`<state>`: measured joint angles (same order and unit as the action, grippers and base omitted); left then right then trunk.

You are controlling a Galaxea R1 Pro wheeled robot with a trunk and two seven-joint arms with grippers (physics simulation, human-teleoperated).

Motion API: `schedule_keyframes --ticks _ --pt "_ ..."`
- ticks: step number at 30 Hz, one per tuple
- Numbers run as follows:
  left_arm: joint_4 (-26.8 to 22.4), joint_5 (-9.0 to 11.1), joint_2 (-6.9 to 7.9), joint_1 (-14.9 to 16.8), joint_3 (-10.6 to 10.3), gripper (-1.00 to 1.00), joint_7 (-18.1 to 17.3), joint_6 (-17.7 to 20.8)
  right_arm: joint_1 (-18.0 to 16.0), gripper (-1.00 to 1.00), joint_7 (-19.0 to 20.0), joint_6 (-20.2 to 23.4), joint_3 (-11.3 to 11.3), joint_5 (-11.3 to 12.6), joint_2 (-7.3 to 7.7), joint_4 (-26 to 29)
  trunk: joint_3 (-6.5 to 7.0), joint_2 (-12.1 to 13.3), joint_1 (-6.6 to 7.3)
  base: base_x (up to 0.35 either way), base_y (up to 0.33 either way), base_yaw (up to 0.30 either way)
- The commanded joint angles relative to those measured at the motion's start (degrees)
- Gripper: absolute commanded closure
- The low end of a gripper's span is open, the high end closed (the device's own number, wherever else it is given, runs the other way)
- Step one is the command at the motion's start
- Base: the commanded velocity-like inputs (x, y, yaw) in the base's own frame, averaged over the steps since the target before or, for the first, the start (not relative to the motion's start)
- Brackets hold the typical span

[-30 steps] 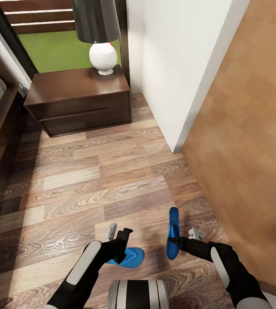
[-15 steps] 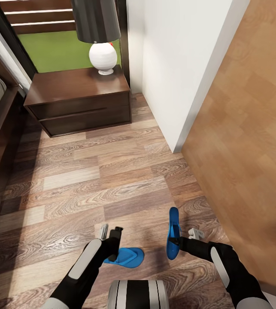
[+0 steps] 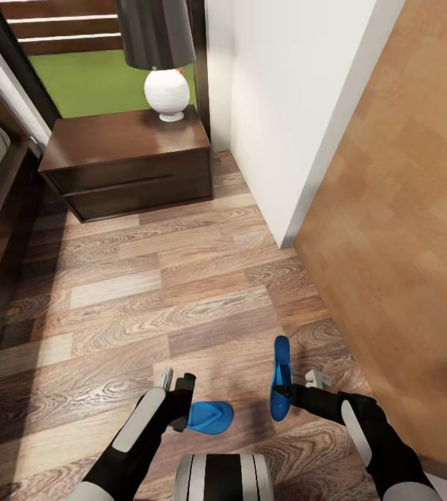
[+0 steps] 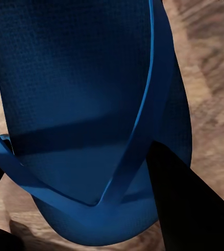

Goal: In the bedroom, move the book from the bed onto either nightstand, and place the two sandals side by side next to the bed.

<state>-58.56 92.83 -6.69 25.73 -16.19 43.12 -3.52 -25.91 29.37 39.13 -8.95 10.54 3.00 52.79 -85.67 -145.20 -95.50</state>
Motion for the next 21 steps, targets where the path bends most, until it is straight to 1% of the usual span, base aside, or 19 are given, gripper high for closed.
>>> schedule_keyframes --ticks 1,21 --pt "-0.06 0.42 0.01 0.02 -0.07 -1.00 0.18 -0.36 -0.02 1.00 0.07 0.42 -0.11 0.27 -0.01 0.04 -0.04 -0.01 0.01 0.000 0.000 0.000" --pt "-0.06 0.42 0.11 0.02 -0.07 -1.00 0.18 -0.30 -0.02 1.00 0.07 0.42 -0.11 0.27 -0.01 0.04 -0.04 -0.01 0.01 0.000 0.000 0.000"
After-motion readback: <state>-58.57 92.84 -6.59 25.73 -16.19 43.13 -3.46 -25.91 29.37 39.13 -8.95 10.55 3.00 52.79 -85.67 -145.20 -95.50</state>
